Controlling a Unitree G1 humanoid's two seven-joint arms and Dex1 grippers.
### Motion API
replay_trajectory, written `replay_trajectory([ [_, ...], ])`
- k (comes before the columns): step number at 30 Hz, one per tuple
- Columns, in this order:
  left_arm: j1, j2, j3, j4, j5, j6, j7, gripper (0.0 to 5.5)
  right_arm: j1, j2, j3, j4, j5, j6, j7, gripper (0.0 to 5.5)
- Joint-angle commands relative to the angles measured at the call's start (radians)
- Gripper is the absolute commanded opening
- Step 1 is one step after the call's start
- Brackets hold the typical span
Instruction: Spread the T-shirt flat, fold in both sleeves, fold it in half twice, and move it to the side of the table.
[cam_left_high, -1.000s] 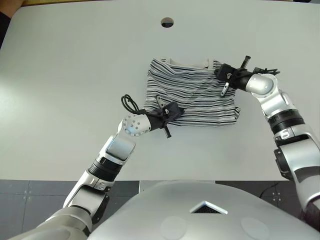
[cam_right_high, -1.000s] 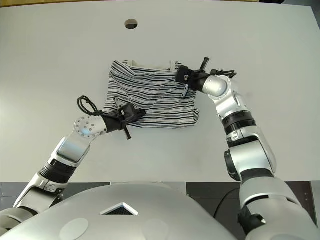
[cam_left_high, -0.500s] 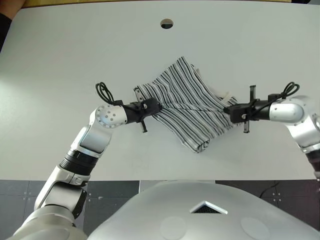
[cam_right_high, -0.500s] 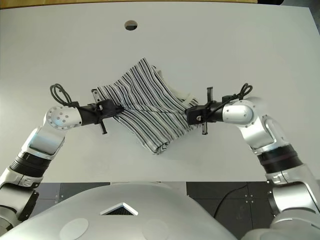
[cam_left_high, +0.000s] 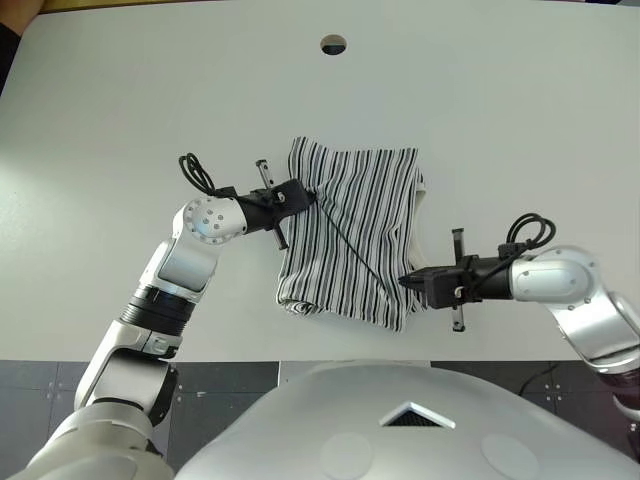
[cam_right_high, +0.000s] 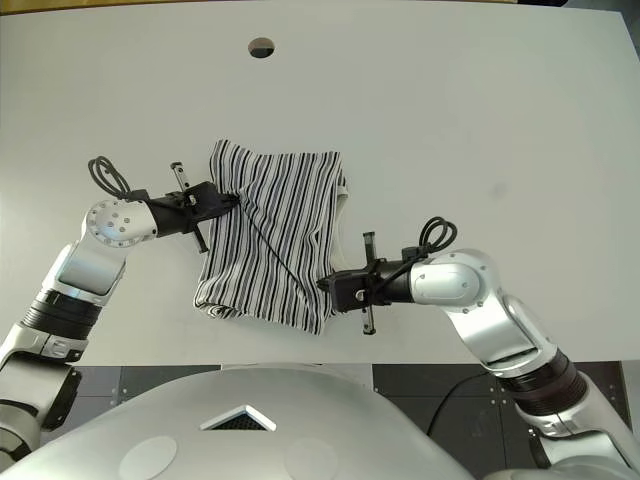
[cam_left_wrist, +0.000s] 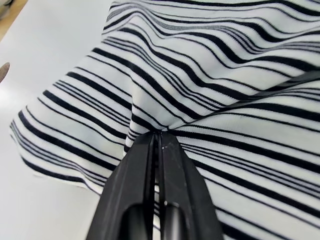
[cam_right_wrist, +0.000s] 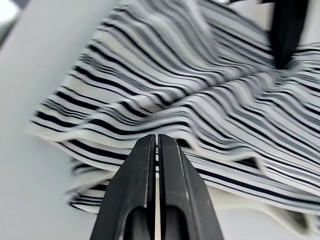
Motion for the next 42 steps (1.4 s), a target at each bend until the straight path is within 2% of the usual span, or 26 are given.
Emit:
replay_trajectory([
  [1, 0.057, 0.027, 0.080, -0.083, -0.095, -0.019, -0.051, 0.16, -0.057, 0.018, -0.087, 0.010, 0.046, 0.001, -0.036, 0.10],
  [6, 0.146, 0.073, 0.177, -0.171, -0.136, -0.112, -0.056, 0.16, -0.056, 0.010, -0.123, 0.042, 0.034, -0.108, -0.065, 0.10],
  [8, 0.196, 0.094, 0.204, -0.191, -0.114, -0.173, -0.040, 0.10, -0.023, -0.010, -0.127, 0.062, 0.013, -0.157, -0.070, 0.40],
  [16, 0.472, 0.266, 0.270, -0.254, 0.011, -0.380, -0.062, 1.43, 0.197, -0.229, -0.174, 0.095, -0.187, -0.380, -0.060, 1.96],
  [19, 0.497, 0.279, 0.266, -0.245, 0.033, -0.405, -0.062, 1.76, 0.227, -0.238, -0.160, 0.095, -0.285, -0.452, -0.098, 2.55],
  [30, 0.564, 0.332, 0.198, -0.205, 0.068, -0.461, -0.118, 1.76, 0.185, -0.114, -0.046, 0.117, -0.496, -0.626, -0.252, 2.55],
  [35, 0.562, 0.324, 0.171, -0.207, 0.073, -0.477, -0.112, 1.76, 0.140, -0.032, 0.031, 0.159, -0.573, -0.695, -0.314, 2.55],
  [42, 0.546, 0.313, 0.139, -0.218, 0.075, -0.474, -0.108, 1.76, 0.105, 0.011, 0.071, 0.171, -0.622, -0.756, -0.359, 2.55],
])
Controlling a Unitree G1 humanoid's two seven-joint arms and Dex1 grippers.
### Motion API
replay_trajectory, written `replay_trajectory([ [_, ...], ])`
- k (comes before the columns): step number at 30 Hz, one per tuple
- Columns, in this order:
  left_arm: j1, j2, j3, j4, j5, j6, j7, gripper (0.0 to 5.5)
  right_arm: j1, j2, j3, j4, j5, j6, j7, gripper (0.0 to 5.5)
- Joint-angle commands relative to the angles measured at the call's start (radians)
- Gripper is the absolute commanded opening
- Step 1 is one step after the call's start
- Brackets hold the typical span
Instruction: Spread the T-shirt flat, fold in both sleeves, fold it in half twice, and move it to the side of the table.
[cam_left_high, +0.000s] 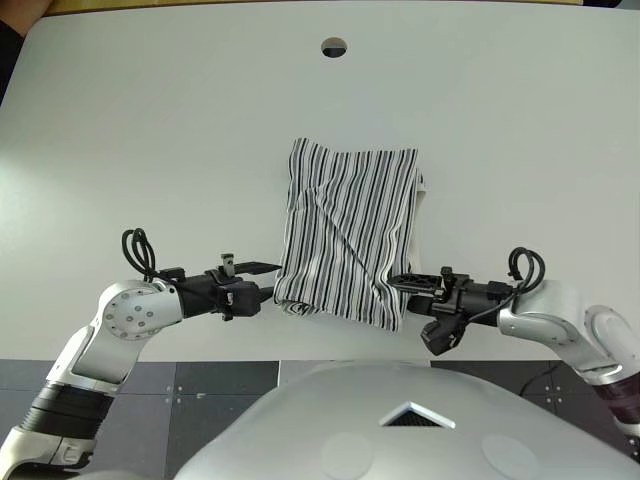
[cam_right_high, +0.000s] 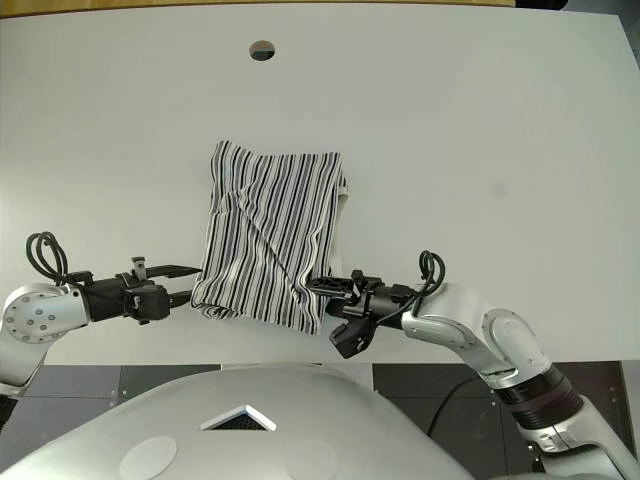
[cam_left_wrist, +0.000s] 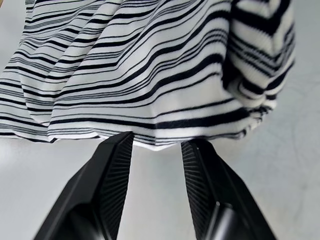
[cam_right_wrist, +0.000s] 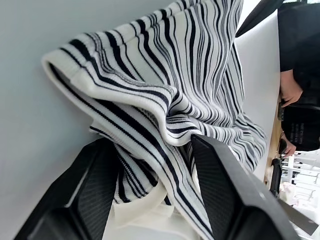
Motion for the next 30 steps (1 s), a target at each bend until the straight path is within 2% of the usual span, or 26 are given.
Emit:
replay_trajectory([
  [1, 0.011, -0.003, -0.048, 0.013, 0.034, 0.024, -0.023, 1.76, -0.016, 0.010, 0.031, 0.013, -0.034, -0.027, 0.004, 2.55],
  [3, 0.010, -0.003, -0.053, 0.006, 0.032, 0.024, -0.023, 1.76, -0.025, 0.006, 0.042, 0.026, -0.055, -0.040, 0.005, 2.55],
  [12, -0.001, 0.004, -0.094, -0.005, 0.020, -0.015, -0.044, 1.76, -0.009, 0.012, 0.036, 0.051, 0.008, 0.010, 0.025, 0.75],
  [14, -0.015, -0.004, -0.112, -0.001, 0.013, -0.016, -0.048, 1.40, 0.005, 0.016, 0.029, 0.047, 0.083, 0.062, 0.056, 0.31],
  [21, -0.024, 0.024, -0.149, -0.010, -0.058, 0.012, -0.115, 0.10, 0.053, -0.003, -0.010, -0.025, 0.414, 0.337, 0.231, 0.20],
  [26, 0.033, 0.115, -0.126, -0.094, -0.221, 0.075, -0.239, 0.10, 0.124, -0.117, -0.074, -0.192, 0.763, 0.688, 0.425, 0.19],
  [30, 0.059, 0.161, -0.097, -0.143, -0.347, 0.131, -0.320, 0.10, 0.133, -0.192, -0.138, -0.260, 0.958, 0.872, 0.503, 0.19],
])
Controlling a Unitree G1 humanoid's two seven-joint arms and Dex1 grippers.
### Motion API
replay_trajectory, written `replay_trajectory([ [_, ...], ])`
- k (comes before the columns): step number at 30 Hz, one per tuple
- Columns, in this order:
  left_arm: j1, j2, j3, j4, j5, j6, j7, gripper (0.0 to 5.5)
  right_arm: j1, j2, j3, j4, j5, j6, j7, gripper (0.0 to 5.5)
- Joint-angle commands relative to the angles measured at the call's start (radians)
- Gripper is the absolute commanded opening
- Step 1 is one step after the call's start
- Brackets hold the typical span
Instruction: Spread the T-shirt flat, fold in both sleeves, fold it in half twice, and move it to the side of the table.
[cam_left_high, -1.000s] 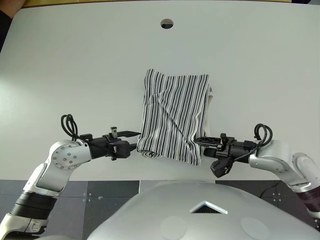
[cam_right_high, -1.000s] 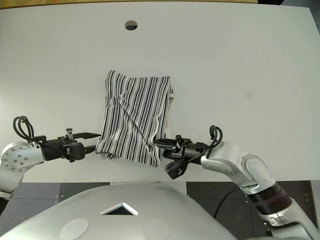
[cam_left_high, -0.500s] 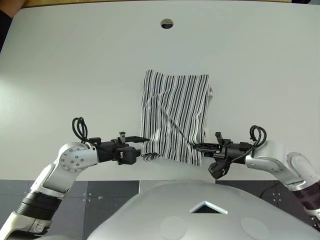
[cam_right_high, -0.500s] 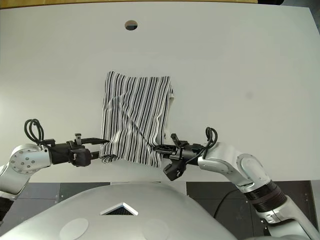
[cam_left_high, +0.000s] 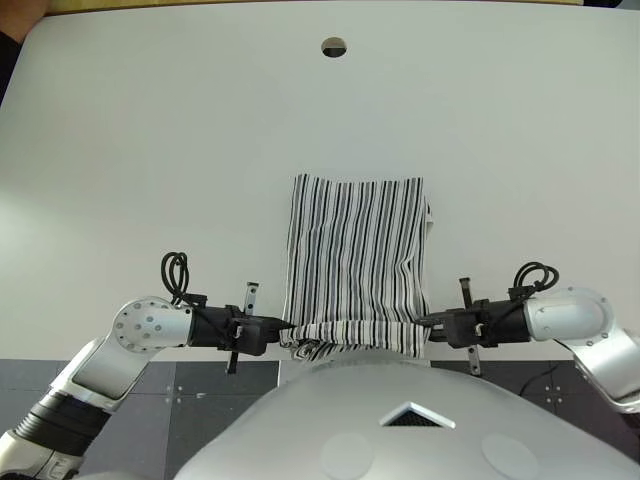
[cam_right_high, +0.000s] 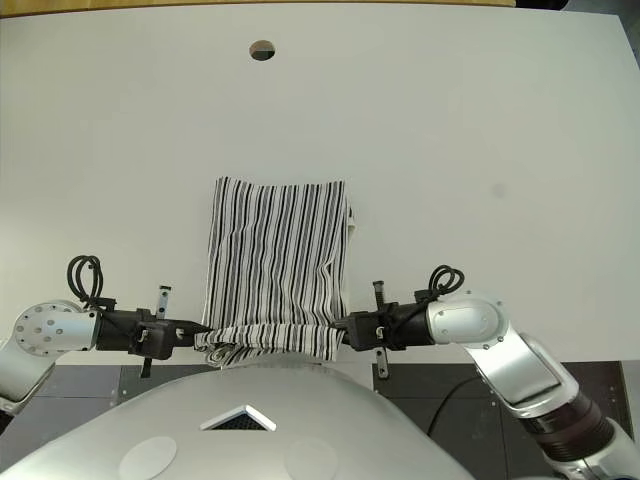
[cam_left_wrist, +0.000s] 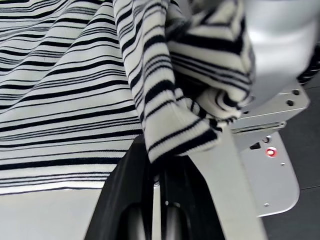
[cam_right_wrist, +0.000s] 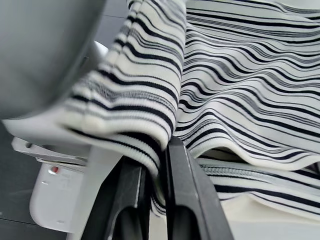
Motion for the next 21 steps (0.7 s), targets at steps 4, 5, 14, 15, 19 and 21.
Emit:
replay_trajectory([
  [4, -0.034, 0.010, 0.065, -0.062, -0.147, 0.197, -0.017, 0.10, -0.089, 0.007, -0.111, -0.025, 0.236, 0.269, -0.013, 0.19],
  [5, -0.075, -0.020, 0.069, -0.063, -0.158, 0.271, 0.020, 0.10, -0.119, 0.032, -0.121, -0.009, 0.261, 0.313, -0.040, 0.19],
  [14, -0.379, -0.249, 0.054, -0.031, -0.237, 0.796, 0.232, 0.10, -0.331, 0.177, -0.130, 0.110, 0.351, 0.618, -0.207, 0.19],
  [15, -0.403, -0.273, 0.052, -0.021, -0.234, 0.827, 0.251, 0.10, -0.350, 0.193, -0.131, 0.125, 0.358, 0.643, -0.222, 0.19],
  [19, -0.477, -0.355, 0.066, 0.025, -0.232, 0.928, 0.322, 0.10, -0.440, 0.277, -0.130, 0.220, 0.371, 0.723, -0.279, 0.19],
  [21, -0.504, -0.384, 0.075, 0.052, -0.234, 0.959, 0.343, 0.10, -0.481, 0.327, -0.147, 0.269, 0.397, 0.778, -0.309, 0.19],
])
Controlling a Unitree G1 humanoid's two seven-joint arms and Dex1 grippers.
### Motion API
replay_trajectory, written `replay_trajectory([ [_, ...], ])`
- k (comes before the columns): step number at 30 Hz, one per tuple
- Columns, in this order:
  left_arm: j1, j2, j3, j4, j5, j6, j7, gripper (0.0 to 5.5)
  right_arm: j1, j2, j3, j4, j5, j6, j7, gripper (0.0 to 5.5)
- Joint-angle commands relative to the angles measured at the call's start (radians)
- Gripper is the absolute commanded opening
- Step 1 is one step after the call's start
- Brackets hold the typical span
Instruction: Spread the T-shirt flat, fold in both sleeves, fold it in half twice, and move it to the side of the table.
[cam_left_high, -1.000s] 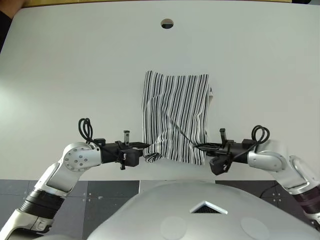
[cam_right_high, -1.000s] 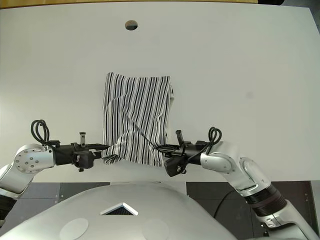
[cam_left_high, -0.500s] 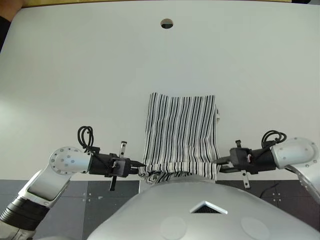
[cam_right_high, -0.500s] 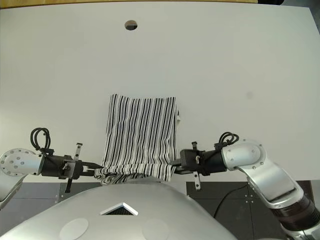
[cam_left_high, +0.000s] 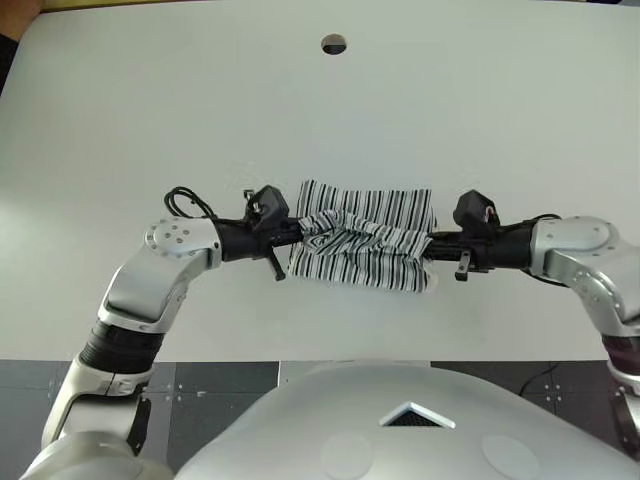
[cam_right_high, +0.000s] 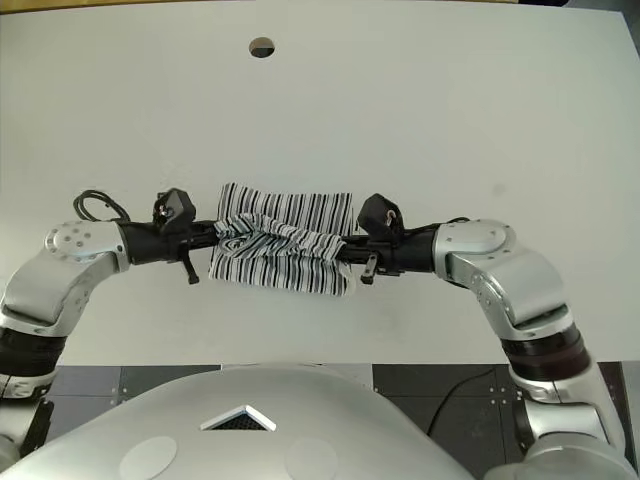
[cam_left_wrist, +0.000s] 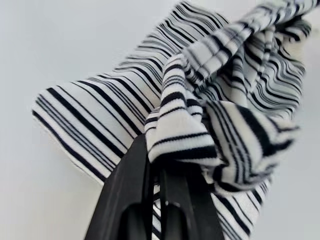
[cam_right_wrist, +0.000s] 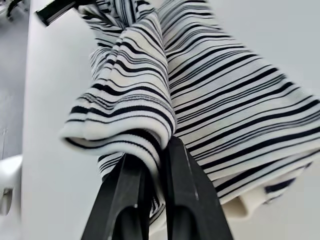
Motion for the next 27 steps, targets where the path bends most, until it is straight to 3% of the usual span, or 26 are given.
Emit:
replay_trajectory([
  [1, -0.062, -0.054, 0.027, 0.050, -0.002, 0.067, 0.050, 0.10, -0.091, 0.093, -0.033, 0.090, 0.045, 0.099, -0.061, 0.19],
  [2, -0.075, -0.068, 0.034, 0.064, -0.005, 0.083, 0.060, 0.35, -0.109, 0.117, -0.043, 0.119, 0.052, 0.121, -0.077, 0.57],
  [7, -0.108, -0.133, 0.066, 0.113, -0.025, 0.151, 0.102, 0.92, -0.172, 0.206, -0.086, 0.247, 0.034, 0.131, -0.164, 1.24],
  [14, -0.230, -0.304, 0.326, 0.298, -0.163, 0.294, 0.277, 0.92, -0.250, 0.306, -0.279, 0.444, -0.010, 0.033, -0.353, 1.24],
  [19, -0.318, -0.370, 0.499, 0.472, -0.185, 0.252, 0.419, 0.92, -0.238, 0.306, -0.301, 0.473, -0.055, -0.034, -0.383, 1.24],
  [24, -0.287, -0.371, 0.467, 0.477, -0.116, 0.139, 0.421, 0.92, -0.193, 0.288, -0.257, 0.397, -0.110, -0.144, -0.351, 1.24],
  [27, -0.173, -0.345, 0.381, 0.282, -0.081, -0.045, 0.264, 0.95, -0.129, 0.274, -0.182, 0.247, -0.146, -0.261, -0.282, 0.96],
])
